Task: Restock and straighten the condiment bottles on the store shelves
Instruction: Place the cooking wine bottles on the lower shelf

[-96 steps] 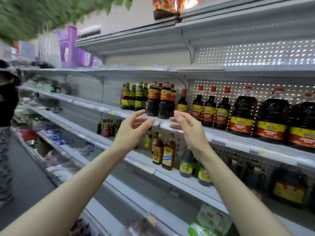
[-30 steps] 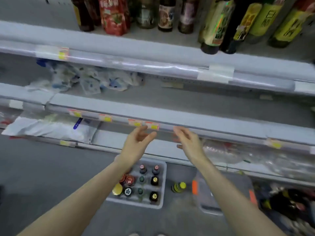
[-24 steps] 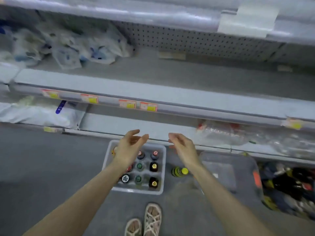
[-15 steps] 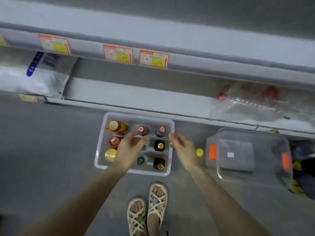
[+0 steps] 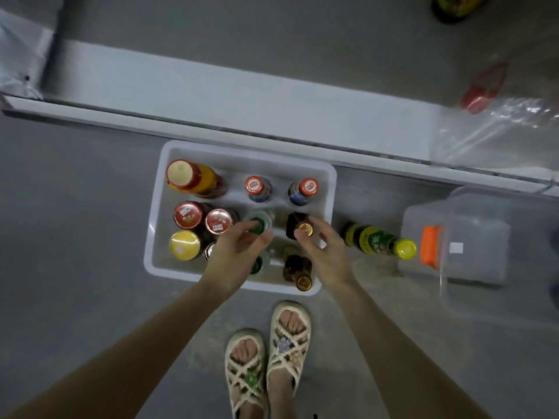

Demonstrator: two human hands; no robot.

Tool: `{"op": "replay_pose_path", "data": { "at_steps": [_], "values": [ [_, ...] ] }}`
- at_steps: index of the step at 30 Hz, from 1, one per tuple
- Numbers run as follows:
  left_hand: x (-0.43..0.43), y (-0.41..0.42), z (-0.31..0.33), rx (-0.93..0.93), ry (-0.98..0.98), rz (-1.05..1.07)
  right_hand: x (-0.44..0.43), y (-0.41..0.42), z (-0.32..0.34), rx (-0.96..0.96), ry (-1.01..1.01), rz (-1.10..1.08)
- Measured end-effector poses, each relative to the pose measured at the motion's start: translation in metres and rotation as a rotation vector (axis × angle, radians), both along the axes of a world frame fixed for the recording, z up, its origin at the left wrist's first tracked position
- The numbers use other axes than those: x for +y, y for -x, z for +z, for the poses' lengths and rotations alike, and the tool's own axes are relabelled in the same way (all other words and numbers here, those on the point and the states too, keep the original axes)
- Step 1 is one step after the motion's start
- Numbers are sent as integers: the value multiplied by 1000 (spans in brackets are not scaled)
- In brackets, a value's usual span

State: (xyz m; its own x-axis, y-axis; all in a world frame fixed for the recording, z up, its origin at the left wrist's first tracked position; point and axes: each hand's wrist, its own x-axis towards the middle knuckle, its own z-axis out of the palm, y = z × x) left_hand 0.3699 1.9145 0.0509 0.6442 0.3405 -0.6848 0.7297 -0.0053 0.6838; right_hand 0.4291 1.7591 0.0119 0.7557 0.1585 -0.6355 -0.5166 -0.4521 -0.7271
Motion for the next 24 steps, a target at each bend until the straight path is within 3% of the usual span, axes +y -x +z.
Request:
{"op": "replay_pose_path", "data": {
  "at_steps": [14,24],
  "values": [
    [1,6,-29,40,25,27,3,4,-47,-71,55,39],
    [-12,3,13,-10,29,-43,-19,2,18,-139,-2,-48]
  ]
}}
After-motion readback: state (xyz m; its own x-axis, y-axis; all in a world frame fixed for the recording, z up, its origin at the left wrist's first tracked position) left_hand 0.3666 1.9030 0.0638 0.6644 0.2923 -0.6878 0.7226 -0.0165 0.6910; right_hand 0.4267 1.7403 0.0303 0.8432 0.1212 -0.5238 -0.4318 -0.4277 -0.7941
